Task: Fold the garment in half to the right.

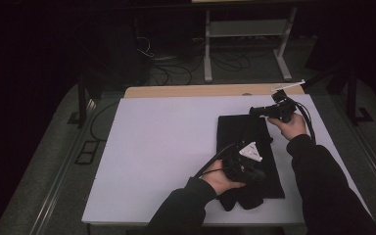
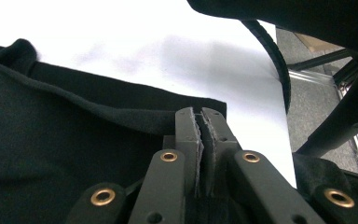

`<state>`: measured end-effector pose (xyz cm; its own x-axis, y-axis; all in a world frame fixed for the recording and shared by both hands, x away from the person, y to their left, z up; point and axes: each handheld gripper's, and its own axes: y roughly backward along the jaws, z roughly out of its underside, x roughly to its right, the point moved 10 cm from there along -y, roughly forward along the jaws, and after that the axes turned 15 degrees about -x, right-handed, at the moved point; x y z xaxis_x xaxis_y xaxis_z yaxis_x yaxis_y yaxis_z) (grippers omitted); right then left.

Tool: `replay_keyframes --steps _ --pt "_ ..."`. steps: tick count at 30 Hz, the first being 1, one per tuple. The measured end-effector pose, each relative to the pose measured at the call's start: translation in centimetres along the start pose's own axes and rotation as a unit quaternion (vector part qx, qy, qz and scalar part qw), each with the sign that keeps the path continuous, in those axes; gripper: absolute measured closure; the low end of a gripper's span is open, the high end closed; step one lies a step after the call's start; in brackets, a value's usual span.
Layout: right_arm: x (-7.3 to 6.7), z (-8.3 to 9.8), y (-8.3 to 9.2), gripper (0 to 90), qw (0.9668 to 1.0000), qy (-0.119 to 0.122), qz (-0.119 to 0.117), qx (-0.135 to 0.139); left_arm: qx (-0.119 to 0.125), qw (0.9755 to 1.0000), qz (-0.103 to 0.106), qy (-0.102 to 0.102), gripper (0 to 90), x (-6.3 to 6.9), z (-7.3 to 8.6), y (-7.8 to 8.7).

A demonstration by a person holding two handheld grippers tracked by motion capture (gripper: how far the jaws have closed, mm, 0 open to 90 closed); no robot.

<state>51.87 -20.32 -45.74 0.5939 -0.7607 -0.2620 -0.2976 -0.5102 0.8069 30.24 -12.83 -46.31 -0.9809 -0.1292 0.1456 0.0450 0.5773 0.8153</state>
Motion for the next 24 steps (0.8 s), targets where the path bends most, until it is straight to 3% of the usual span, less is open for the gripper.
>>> replay_keyframes --steps 20,24 --pt "2.0 0.8 -1.1 84.3 0.9996 -0.027 0.008 -0.006 -0.006 0.9998 0.019 0.004 84.7 0.5 -1.1 -2.6" --pt "2.3 0.9 -1.3 84.2 0.9993 -0.034 0.011 -0.008 -0.013 0.9997 0.021 -0.003 84.7 0.5 -1.2 -3.0"
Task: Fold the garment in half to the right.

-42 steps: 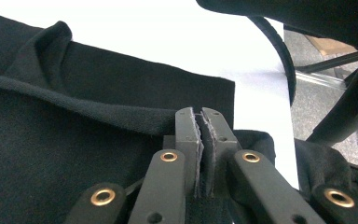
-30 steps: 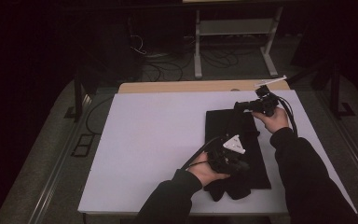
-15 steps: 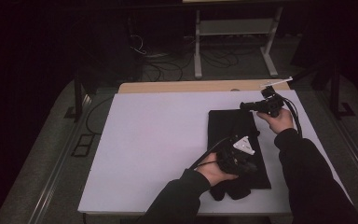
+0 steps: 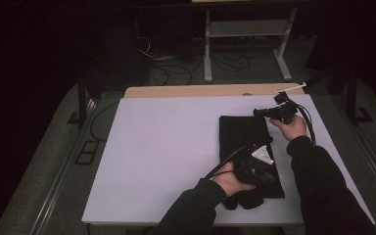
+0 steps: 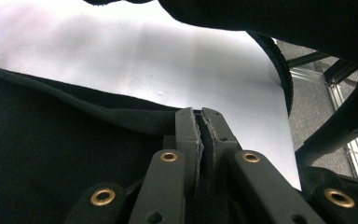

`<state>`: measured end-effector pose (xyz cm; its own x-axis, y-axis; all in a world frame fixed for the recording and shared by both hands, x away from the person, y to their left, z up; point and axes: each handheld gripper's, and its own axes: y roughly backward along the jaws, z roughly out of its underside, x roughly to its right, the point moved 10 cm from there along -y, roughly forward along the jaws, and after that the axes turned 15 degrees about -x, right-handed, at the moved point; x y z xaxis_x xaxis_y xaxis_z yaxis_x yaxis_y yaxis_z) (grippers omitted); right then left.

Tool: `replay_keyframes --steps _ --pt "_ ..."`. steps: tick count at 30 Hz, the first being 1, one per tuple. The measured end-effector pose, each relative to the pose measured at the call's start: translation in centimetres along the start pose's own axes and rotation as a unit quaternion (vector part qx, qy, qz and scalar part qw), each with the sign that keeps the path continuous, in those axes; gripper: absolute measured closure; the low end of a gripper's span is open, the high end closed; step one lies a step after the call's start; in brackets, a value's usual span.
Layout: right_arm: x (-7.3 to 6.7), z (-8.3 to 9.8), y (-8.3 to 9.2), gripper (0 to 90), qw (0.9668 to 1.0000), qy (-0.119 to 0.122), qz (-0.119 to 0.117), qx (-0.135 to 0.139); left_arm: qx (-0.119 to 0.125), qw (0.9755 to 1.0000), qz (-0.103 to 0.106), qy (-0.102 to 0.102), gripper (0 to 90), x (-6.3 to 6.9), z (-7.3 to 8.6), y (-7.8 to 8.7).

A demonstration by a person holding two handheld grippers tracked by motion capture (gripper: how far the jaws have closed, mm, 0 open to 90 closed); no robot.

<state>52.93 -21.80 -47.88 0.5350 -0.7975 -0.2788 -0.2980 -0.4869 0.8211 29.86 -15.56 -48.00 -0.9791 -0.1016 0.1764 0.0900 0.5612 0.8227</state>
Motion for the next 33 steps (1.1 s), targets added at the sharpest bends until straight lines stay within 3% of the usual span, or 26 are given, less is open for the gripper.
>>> replay_keyframes --steps 14,22,28,33 --pt "1.8 1.5 -0.1 82.3 0.9994 -0.034 0.009 -0.001 -0.023 0.9997 0.003 -0.009 84.7 0.5 -0.8 -1.2" --pt "2.7 1.8 1.9 67.0 0.9976 -0.065 0.0 0.023 -0.032 0.9995 0.0 -0.004 82.6 0.4 -1.2 -1.7" --pt "2.5 2.4 2.9 47.0 0.9975 -0.061 -0.005 0.035 -0.018 0.9998 0.012 0.0 76.4 0.7 -1.9 -1.6" --pt "1.6 2.6 3.6 34.5 0.9978 -0.046 -0.014 0.045 -0.006 1.0 0.003 -0.003 70.5 0.7 -2.4 -1.0"
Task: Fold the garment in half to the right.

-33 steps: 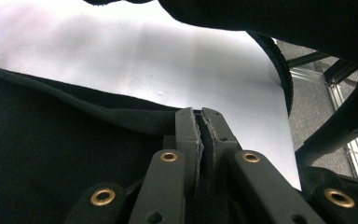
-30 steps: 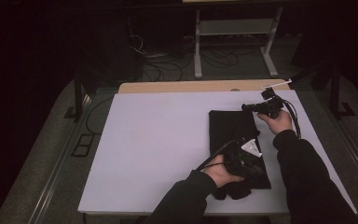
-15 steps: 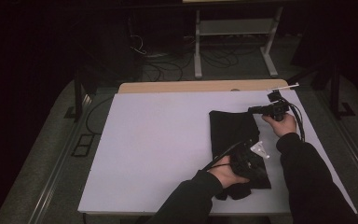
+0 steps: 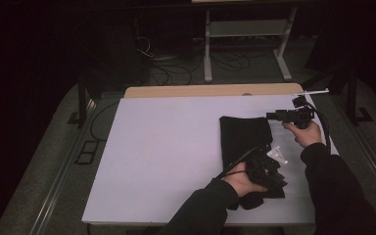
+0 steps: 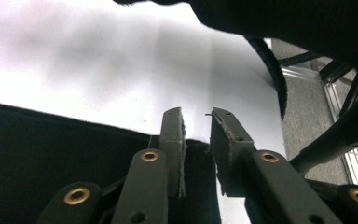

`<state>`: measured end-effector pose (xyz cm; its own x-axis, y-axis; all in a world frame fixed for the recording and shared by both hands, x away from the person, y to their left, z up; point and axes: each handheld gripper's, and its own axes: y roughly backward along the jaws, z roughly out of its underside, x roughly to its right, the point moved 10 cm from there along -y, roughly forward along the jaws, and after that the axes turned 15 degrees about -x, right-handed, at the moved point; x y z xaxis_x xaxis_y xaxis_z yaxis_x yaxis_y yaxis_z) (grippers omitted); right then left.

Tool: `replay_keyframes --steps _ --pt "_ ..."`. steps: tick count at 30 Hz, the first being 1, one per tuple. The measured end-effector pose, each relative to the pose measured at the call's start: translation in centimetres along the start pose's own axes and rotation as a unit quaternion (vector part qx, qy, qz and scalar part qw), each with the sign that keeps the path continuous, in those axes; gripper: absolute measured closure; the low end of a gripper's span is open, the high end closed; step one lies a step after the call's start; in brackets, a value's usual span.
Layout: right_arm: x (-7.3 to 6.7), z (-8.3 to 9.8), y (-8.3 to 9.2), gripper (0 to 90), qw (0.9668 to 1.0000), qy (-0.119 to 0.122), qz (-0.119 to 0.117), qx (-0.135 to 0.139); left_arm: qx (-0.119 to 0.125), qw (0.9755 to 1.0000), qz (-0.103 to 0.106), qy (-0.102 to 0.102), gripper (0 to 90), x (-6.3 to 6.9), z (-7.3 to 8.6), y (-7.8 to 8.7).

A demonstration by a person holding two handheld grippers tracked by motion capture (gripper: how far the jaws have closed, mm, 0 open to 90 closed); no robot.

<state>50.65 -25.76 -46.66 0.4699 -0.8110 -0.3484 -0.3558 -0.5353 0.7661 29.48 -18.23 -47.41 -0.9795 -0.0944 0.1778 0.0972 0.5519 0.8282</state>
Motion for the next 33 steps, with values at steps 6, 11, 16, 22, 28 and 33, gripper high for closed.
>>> replay_keyframes --steps 6,11,16,22,28,33 --pt "-1.1 0.1 0.9 17.1 0.9997 0.02 -0.006 0.008 0.018 0.9991 -0.038 0.01 46.4 -0.9 -0.1 1.5" --pt "-1.6 0.4 1.6 4.7 0.9995 0.028 0.0 0.012 0.039 0.998 -0.04 0.029 33.1 -1.5 0.1 2.8" --pt "-1.9 0.9 2.2 0.0 0.9994 0.032 0.005 0.011 0.056 0.9967 -0.038 0.045 20.4 -1.9 0.6 3.8" --pt "-2.1 1.4 2.9 0.0 0.9993 0.033 0.005 0.015 0.054 0.9961 -0.045 0.053 0.9 -2.6 1.5 4.5" --pt "-2.4 2.0 3.0 0.0 0.9992 0.039 0.006 0.009 0.059 0.995 -0.052 0.061 0.0 -3.1 2.3 5.4" --pt "-2.9 2.3 3.1 0.0 0.9989 0.045 0.004 0.009 0.06 0.9944 -0.058 0.065 0.0 -3.4 3.2 6.1"
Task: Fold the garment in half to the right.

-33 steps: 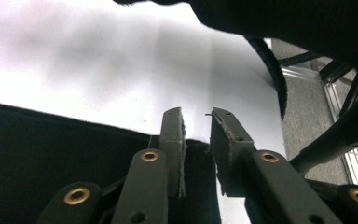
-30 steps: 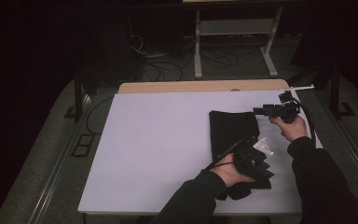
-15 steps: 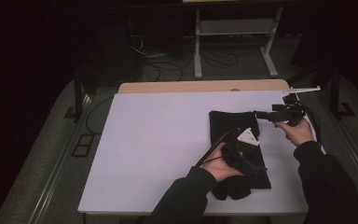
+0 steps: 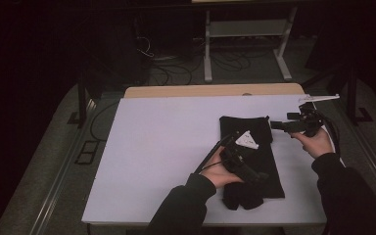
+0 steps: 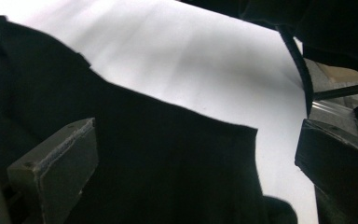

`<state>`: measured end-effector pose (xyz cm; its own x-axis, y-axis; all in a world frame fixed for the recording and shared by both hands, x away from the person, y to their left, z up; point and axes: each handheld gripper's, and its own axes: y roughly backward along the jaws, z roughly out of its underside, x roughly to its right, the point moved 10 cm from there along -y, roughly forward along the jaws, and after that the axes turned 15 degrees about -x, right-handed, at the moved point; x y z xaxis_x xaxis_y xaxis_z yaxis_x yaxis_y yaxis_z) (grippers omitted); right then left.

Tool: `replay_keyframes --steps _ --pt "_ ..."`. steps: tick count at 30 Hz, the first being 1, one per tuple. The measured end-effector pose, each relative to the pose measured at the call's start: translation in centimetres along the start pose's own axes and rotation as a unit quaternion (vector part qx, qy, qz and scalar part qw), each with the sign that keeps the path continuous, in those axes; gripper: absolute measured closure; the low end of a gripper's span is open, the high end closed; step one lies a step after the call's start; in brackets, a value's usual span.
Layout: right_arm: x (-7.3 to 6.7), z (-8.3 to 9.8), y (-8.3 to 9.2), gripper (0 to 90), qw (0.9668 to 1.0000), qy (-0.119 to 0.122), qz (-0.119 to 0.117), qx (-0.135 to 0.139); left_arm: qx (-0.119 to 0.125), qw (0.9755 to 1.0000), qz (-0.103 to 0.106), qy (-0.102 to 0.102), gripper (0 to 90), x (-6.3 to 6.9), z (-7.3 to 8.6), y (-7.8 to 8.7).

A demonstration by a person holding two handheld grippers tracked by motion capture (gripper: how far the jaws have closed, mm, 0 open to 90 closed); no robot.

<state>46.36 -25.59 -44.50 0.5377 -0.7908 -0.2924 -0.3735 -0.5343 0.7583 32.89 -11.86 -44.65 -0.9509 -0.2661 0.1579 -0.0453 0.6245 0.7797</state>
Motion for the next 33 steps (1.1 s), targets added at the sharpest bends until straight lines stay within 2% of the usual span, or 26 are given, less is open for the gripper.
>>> replay_keyframes --steps 16,23,33 --pt "-1.8 0.9 1.1 0.0 0.9998 0.019 -0.006 0.006 0.025 0.999 -0.025 0.027 0.0 -1.8 2.8 3.1" --pt "-2.6 1.6 1.6 0.0 0.9996 0.027 -0.007 0.009 0.024 0.9985 -0.038 0.03 0.0 -2.5 4.2 4.2" --pt "-3.3 2.3 2.3 0.0 0.9993 0.034 -0.004 0.015 0.023 0.9981 -0.038 0.042 0.0 -2.9 6.1 5.2"
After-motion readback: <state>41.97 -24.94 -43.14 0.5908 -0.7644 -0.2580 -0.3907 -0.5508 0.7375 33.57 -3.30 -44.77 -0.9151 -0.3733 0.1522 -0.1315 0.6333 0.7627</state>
